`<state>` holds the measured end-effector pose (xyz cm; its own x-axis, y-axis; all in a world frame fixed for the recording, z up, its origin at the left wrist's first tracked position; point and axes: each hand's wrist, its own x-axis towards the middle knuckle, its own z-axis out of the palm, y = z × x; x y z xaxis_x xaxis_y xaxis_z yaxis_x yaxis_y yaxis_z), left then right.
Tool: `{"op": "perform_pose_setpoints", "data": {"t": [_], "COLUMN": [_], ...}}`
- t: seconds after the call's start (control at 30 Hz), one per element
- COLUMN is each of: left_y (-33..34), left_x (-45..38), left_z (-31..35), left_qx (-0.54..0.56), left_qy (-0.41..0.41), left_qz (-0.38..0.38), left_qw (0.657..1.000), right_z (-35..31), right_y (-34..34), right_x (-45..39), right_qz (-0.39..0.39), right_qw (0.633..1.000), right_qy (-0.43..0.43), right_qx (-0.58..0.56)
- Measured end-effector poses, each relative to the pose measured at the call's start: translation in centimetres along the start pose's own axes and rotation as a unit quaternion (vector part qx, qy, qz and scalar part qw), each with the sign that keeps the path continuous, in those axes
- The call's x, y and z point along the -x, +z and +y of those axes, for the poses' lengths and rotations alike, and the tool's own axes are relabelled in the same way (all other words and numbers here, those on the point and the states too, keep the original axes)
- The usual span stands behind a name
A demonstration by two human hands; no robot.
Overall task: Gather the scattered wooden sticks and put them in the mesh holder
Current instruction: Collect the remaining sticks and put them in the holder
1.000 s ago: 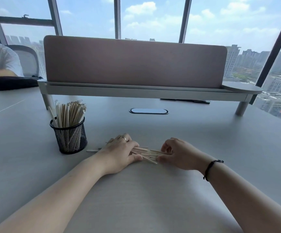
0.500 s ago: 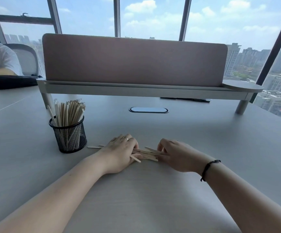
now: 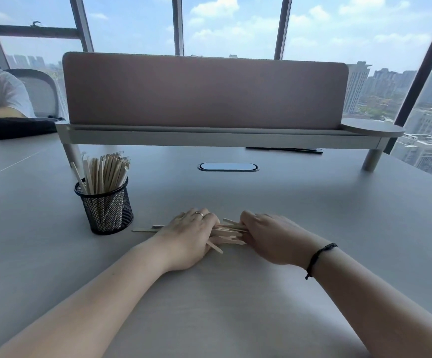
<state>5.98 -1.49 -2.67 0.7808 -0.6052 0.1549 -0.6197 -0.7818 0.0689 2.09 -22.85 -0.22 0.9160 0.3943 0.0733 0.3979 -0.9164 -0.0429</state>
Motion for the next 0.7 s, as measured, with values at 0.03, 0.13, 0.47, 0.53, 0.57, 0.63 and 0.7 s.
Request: {"op": "perform_pose_setpoints", "data": {"t": [0.03, 0.13, 0.47, 0.53, 0.57, 0.63, 0.7], "left_y": [0.1, 0.0, -0.1, 0.2, 0.2, -0.1, -0.8], "left_x": [0.0, 0.1, 0.1, -0.1, -0.1, -0.1, 0.0], "left_z": [0.0, 0.0, -1.0, -1.3, -1.4, -1.2, -0.5], "left_qx": [-0.003, 0.006, 0.115, 0.125, 0.118, 0.1, 0.071], "left_qy": [0.003, 0.008, -0.014, -0.037, -0.042, -0.049, -0.053], "left_qz": [0.001, 0.004, 0.032, 0.032, 0.031, 0.018, -0.002], "left_qw": [1.0, 1.0, 0.993, 0.991, 0.992, 0.994, 0.996], "right_z": [0.0, 0.1, 2.3, 3.0, 3.4, 3.9, 4.0], "right_y": [0.0, 0.0, -1.0, -1.0, -0.9, -0.7, -0.3], "right_x": [0.0, 0.0, 0.1, -0.1, -0.1, -0.3, -0.4], "right_qz": [0.011, 0.028, 0.047, 0.064, 0.075, 0.094, 0.106], "right_qw": [1.0, 1.0, 0.997, 0.991, 0.987, 0.977, 0.968], "right_qy": [-0.002, -0.011, 0.045, 0.078, 0.095, 0.128, 0.152], "right_qx": [0.002, 0.002, -0.044, -0.083, -0.104, -0.142, -0.171]}}
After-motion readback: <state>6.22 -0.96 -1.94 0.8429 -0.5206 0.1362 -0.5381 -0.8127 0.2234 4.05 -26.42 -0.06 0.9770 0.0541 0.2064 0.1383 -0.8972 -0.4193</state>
